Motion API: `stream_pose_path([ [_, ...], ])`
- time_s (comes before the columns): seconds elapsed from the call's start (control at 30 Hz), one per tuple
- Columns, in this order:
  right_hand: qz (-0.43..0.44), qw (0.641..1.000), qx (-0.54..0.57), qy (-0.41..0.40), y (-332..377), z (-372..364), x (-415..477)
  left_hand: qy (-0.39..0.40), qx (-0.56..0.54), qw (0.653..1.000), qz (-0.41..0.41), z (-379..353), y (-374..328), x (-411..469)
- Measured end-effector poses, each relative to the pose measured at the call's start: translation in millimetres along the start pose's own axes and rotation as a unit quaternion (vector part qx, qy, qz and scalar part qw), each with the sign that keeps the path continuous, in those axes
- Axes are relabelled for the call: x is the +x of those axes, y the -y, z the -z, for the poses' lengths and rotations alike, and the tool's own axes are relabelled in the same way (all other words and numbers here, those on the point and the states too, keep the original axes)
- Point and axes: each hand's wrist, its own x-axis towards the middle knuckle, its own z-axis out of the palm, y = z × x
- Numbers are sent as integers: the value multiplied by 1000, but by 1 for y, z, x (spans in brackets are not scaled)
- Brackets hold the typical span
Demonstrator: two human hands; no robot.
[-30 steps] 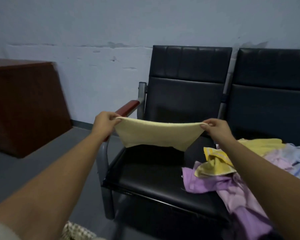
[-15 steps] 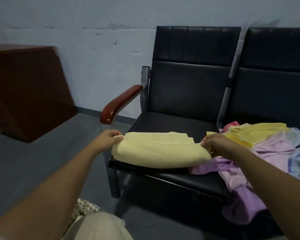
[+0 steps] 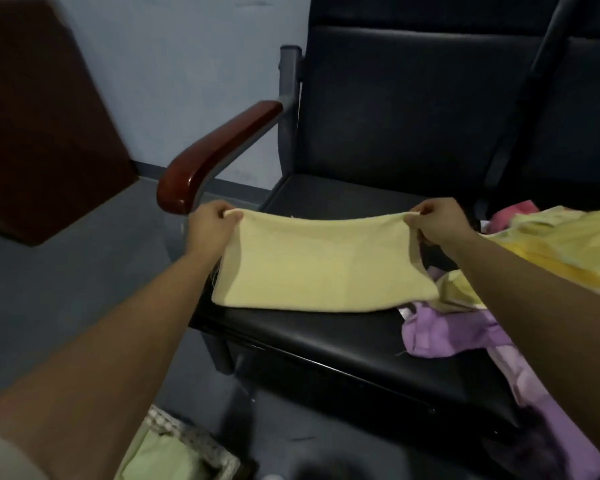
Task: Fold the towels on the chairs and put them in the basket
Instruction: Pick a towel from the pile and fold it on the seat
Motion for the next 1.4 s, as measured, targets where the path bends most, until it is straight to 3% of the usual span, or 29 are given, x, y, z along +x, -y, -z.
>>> stream_pose_path([
  [0.07,-24,1000,11,-14,-3,-18,7,20,0,1000,2,-16,2,13],
  [0.13,-20,997,-56,-43,-9,-38,1,66,31,997,15,-31,4,12],
  [0.23,96,985,-133,-53,-9,-66,-27,85,107,990,42,-44,20,7],
  [0.33,218,956,-190,50,0,-96,-53,110,117,982,95,-45,30,2],
  [0.4,246,930,-247,120,2,-115,-69,139,106,976,128,-46,27,-3],
  [0.53,250,897,-327,160,-7,-131,-97,125,173,969,122,-46,21,-16],
  [0.7,254,890,-343,158,-11,-124,-110,104,260,950,137,-38,20,-25],
  [0.97,224,901,-336,161,-3,-123,-122,136,202,967,81,-18,-3,-39],
  [1.1,201,934,-212,206,4,-119,-130,116,184,976,8,-9,-33,-40],
  [1.2,90,978,73,175,18,-109,-131,150,195,968,-59,-10,-66,-52],
  [1.23,32,971,181,155,25,-105,-129,176,185,964,-78,-12,-76,-57],
  [1.3,-93,914,356,173,37,-96,-129,230,133,960,-89,-15,-89,-66],
  [1.33,-139,890,393,185,39,-93,-130,249,91,961,-77,-16,-91,-72],
  [1.4,-174,894,361,199,35,-93,-131,247,30,968,-41,-21,-84,-78],
])
